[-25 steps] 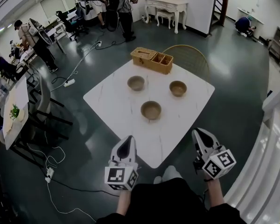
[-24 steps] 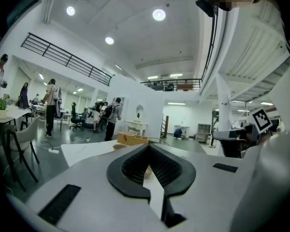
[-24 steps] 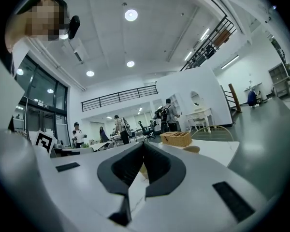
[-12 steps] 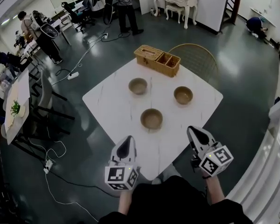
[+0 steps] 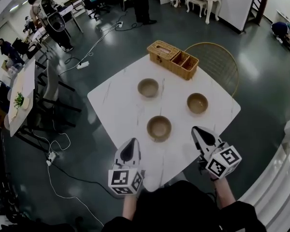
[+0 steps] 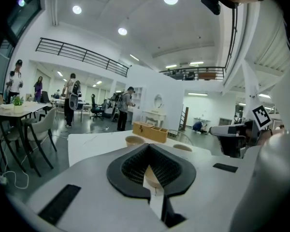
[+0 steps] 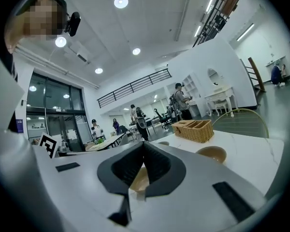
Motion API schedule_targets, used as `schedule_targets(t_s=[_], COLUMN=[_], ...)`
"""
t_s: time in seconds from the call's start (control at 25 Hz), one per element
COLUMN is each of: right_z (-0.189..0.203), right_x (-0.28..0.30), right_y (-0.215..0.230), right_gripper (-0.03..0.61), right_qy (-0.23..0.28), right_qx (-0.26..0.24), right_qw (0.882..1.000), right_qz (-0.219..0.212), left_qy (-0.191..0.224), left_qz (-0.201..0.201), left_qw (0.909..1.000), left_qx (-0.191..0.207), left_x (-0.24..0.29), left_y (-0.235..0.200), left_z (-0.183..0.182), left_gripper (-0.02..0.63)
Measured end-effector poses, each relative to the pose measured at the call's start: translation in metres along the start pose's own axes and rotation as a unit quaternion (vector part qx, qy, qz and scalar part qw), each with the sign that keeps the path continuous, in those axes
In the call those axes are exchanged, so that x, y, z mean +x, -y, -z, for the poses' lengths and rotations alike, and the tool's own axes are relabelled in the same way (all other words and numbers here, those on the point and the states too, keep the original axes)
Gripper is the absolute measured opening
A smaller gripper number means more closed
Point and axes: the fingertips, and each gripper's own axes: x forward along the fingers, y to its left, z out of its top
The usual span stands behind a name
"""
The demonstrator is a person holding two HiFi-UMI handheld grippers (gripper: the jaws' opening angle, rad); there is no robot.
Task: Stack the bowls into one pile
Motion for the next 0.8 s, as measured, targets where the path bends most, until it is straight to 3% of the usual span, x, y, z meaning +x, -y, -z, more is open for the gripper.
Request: schedule_targets(t_s=[0.24, 0.8], right_z=[0.004, 0.016], right_x=[0.036, 0.145], right_y=[0.018, 0.041], right_gripper=[0.014, 0.014], right_qy=[-0.039, -0.077], right_qx=[0.008, -0.006], right_qw=[0.999, 0.997], right_qz=[-0.014, -0.016], left_qy=[-0.001, -0.02], left_qz=[-0.029, -0.046], left_qw=[0.9996, 0.9982], left_qx=[0.0, -0.033], left_x=[0.016, 0.065], left_y=[-0.01, -0.047], left_z=[0.001, 0.02], left_gripper=[0.014, 0.014])
